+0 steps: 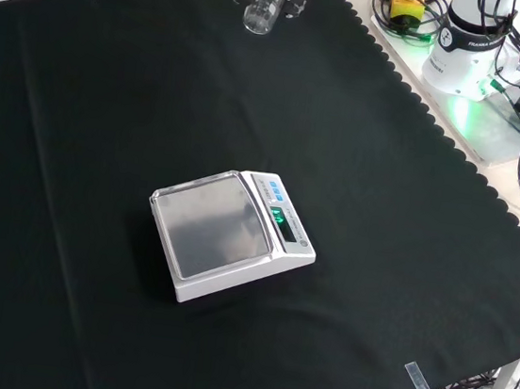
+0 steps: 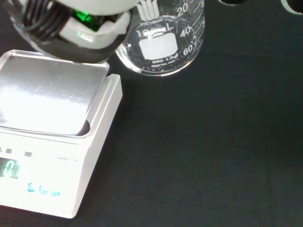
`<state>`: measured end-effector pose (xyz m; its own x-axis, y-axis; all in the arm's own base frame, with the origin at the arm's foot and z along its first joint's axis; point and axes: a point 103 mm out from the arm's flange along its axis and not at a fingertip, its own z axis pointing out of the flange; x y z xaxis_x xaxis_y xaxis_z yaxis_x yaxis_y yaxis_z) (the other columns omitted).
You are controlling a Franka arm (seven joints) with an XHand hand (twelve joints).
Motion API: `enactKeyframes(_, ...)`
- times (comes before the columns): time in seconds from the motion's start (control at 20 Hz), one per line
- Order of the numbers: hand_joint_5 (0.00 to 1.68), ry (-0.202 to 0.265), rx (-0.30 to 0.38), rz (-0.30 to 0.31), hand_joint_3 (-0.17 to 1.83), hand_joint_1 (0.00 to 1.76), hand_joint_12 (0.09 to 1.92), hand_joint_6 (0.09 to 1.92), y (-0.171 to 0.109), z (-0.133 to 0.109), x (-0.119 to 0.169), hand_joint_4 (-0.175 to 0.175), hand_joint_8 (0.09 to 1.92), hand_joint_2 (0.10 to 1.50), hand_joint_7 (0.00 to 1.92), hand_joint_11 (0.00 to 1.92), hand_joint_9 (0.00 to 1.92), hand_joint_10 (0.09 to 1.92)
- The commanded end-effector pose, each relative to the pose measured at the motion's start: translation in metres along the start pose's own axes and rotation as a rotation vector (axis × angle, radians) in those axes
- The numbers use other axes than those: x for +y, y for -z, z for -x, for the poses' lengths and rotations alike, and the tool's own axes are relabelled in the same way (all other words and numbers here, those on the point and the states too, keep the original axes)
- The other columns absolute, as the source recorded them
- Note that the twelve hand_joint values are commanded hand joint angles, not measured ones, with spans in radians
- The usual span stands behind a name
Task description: Put the beaker on the electronic balance.
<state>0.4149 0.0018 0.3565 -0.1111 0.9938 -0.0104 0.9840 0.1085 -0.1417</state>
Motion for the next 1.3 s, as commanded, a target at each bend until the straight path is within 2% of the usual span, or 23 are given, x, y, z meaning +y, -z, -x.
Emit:
enactKeyframes(0.05,1.34,-0.031,-0.01,-0.008,0.65,1.13,0.82,0.54,0.001,0.001,-0.007,0.175,0.34,0.64,1.72,1.35,1.92,0.22)
enactKeyframes(0.4,1.34,-0.032,0.02,0.004,0.66,1.13,0.82,0.54,0.005,-0.011,-0.001,0.175,0.33,0.63,1.73,1.35,1.92,0.23)
enactKeyframes(0.65,1.34,-0.021,0.046,-0.014,0.66,1.13,0.82,0.54,-0.005,-0.026,0.023,0.175,0.33,0.63,1.73,1.35,1.92,0.23)
enactKeyframes(0.85,1.34,0.053,0.029,-0.082,0.66,1.13,0.82,0.54,-0.029,-0.03,0.066,0.175,0.33,0.63,1.73,1.35,1.92,0.23)
enactKeyframes(1.1,1.35,0.197,0.051,-0.118,0.67,1.13,0.82,0.55,-0.06,-0.028,0.125,0.175,0.32,0.62,1.74,1.35,1.92,0.25)
enactKeyframes(1.3,1.35,0.266,0.06,-0.139,0.67,1.13,0.82,0.55,-0.068,-0.033,0.162,0.175,0.32,0.62,1.74,1.35,1.92,0.25)
